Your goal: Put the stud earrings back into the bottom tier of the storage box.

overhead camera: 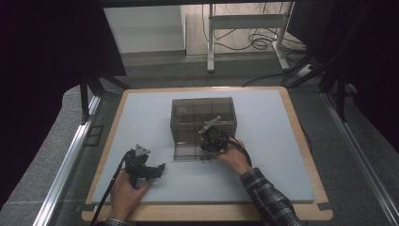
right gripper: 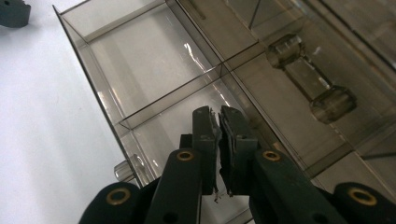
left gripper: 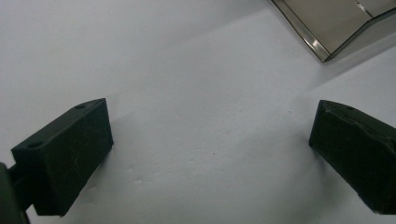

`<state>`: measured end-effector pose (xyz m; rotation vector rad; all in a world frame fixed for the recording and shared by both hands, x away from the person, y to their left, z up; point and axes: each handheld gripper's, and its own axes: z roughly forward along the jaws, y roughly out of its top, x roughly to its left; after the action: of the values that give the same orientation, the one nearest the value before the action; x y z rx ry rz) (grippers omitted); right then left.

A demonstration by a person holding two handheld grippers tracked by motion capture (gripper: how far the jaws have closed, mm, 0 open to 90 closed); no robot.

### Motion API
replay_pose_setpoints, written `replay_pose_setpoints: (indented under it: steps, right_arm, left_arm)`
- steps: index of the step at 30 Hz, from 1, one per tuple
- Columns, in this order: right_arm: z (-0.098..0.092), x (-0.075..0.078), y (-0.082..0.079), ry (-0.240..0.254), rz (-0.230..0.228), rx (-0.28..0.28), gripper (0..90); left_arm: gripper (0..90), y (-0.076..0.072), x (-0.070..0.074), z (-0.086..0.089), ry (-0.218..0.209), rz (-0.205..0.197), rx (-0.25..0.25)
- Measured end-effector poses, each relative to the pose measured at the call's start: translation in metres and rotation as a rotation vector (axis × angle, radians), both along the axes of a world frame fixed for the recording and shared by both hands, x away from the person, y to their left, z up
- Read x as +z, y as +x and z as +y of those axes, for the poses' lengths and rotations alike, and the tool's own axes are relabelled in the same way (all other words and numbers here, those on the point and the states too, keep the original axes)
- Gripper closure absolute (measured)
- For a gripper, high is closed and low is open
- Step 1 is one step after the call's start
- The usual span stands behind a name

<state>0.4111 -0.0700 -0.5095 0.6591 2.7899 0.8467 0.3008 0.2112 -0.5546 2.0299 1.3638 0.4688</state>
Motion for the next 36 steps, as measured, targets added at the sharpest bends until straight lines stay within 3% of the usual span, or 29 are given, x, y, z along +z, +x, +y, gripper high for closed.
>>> replay_pose_setpoints:
  steps: [15,36]
  right_arm:
    - [0.000,0.005,0.001,0.025,0.004,0.003,77.0]
    - [-0.004,0.014,-0.009,0.061,-0.002,0.015,64.1]
  left_arm:
    - [0.0,0.000,0.000,0.000,-0.001,-0.002,0.000]
    - [0.0,0.000,0.000,0.000,-0.001,-0.001,0.000]
